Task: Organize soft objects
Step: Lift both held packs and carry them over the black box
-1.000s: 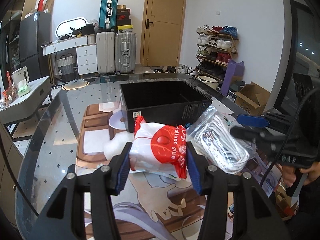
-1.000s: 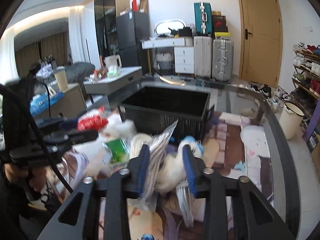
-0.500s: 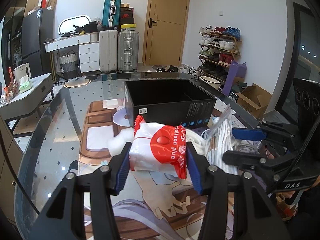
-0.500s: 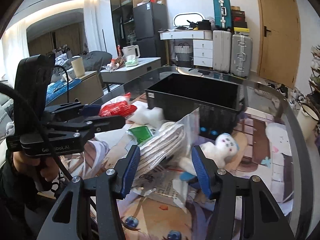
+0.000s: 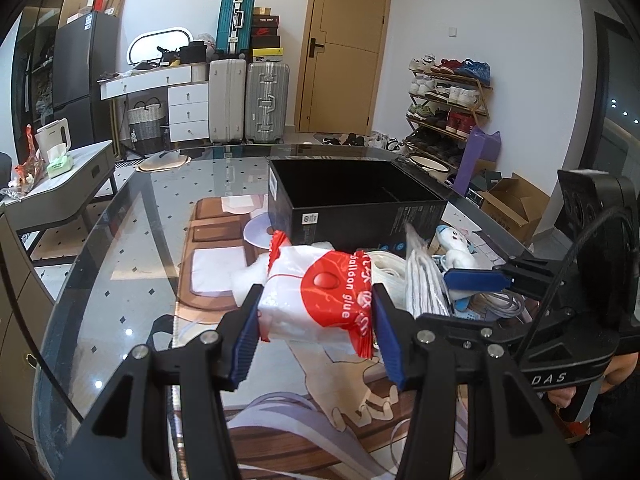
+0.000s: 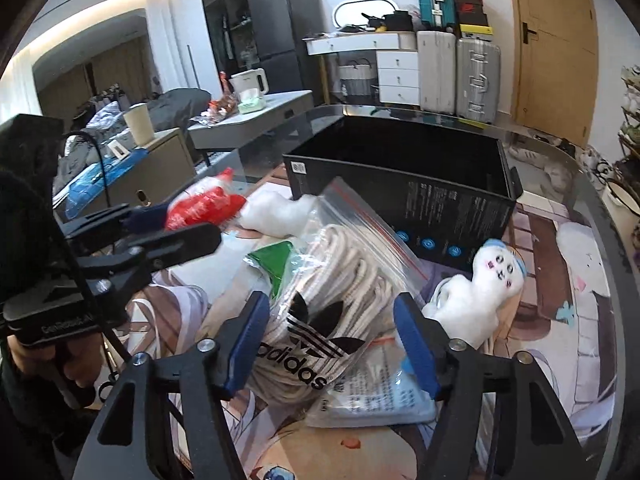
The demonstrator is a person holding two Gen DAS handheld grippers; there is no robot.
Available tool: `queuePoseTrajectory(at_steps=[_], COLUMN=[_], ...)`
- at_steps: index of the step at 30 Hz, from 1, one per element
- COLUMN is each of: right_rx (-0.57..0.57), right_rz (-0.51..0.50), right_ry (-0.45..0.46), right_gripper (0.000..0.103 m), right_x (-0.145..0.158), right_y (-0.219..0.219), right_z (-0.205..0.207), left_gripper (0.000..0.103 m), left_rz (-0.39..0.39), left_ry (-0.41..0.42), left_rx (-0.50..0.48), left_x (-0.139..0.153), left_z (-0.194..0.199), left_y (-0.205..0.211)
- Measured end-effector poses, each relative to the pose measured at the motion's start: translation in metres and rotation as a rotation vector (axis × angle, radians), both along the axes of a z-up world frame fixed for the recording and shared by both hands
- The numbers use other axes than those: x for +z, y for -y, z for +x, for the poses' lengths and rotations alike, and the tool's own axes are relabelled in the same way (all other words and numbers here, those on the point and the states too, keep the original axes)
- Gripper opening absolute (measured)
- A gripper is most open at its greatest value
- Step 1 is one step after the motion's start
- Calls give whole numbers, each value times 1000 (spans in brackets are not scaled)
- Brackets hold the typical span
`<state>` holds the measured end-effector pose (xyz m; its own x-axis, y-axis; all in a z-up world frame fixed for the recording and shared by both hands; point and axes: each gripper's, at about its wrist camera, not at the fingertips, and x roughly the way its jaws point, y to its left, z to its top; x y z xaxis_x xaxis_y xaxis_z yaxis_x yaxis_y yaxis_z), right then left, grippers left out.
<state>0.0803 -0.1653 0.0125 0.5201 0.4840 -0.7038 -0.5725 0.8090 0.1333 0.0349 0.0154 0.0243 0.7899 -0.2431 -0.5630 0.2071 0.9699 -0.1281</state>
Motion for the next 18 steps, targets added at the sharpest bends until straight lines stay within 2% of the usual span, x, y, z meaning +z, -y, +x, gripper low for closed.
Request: queuePoseTrajectory(at_steps=[4, 8, 9, 10, 13, 18], right_rx=[7, 34, 43, 48, 80, 82], right_rz=[-15, -39, -49, -57, -62, -1], right_ry=[-18, -26, -10, 1, 15, 57], right_gripper=[72, 72, 69, 60, 43, 39], right_x=[-6, -17, -19, -20, -20, -7], right_y=[-6, -18, -22, -25, -30, -21], right_z=[1, 1, -1, -3, -8, -16], left_gripper=[51, 51, 51, 51, 51, 51], left_rz=[-3, -6, -10, -14, -20, -28], left_ry=[0, 4, 3, 4, 10, 30], left_rx=[7, 18, 19, 21, 27, 24], left_x=[0, 1, 1, 2, 3, 7], left_z=[-1, -1, -1, -1, -2, -5], left_y=[-3, -7, -8, -9, -11, -13])
